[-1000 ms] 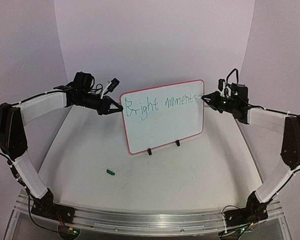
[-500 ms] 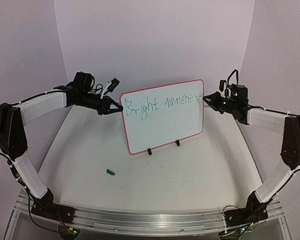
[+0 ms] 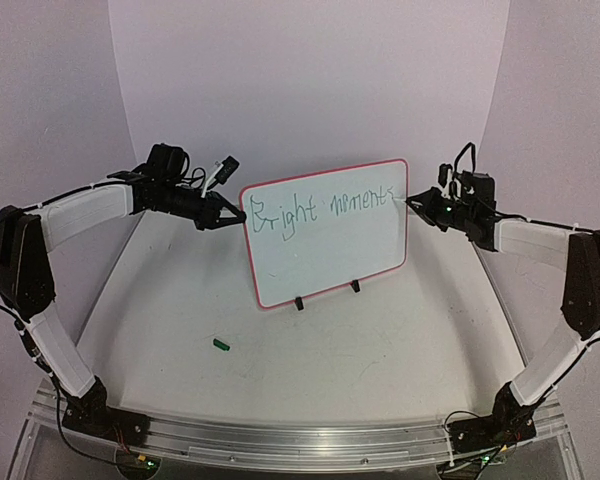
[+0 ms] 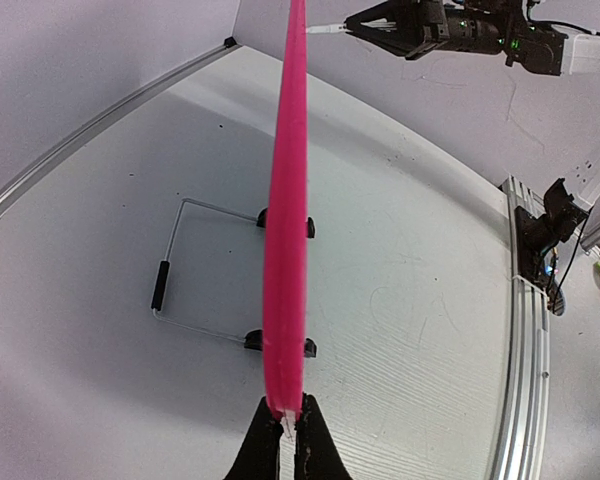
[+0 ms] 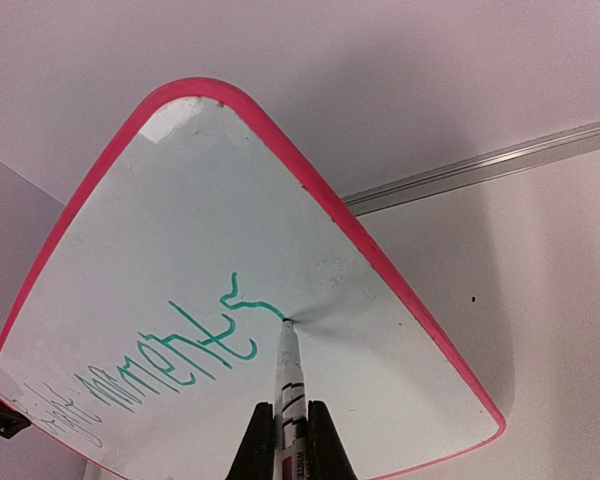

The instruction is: Write a sentence on the whiteboard

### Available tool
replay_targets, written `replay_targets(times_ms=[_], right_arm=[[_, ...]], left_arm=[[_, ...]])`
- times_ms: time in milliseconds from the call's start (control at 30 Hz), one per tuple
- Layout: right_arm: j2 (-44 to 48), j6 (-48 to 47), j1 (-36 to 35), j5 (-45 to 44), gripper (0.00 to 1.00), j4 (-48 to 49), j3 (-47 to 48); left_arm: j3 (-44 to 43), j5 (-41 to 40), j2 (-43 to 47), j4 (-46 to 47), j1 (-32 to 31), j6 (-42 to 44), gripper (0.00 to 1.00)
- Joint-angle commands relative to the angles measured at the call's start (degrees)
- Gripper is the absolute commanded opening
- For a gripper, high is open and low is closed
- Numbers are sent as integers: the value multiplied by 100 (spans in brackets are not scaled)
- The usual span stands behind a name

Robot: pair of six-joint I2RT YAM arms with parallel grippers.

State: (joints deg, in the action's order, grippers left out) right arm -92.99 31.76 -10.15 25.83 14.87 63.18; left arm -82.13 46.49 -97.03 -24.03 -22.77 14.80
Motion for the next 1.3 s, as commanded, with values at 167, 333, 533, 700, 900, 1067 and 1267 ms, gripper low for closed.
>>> replay_targets(times_ms=[167,333,533,700,900,1067,1267], right_arm=[[99,-53,22,311,0,24,-11],[208,-4,23,375,0,31,-30],[831,52,23,228,0,42,-311],[1325,-66,22,534,0,33,-425],[1421,-230,-51,1097,0,-141,-324],[1408,-417,-569,1011,0,-318,-340],[1107,-554,-1564,564,0,-362,-320]], left_arm=[[-146,27,28,-279,-138,90,0],[-146,27,26,-287,-152,88,0],[-137,5,60,-287,-150,92,0],[-143,10,83,-287,-148,85,0],[-134,-4,67,-288,-149,95,0],[-136,8,45,-291,-167,90,0],[-122,3,25,-281,-200,84,0]])
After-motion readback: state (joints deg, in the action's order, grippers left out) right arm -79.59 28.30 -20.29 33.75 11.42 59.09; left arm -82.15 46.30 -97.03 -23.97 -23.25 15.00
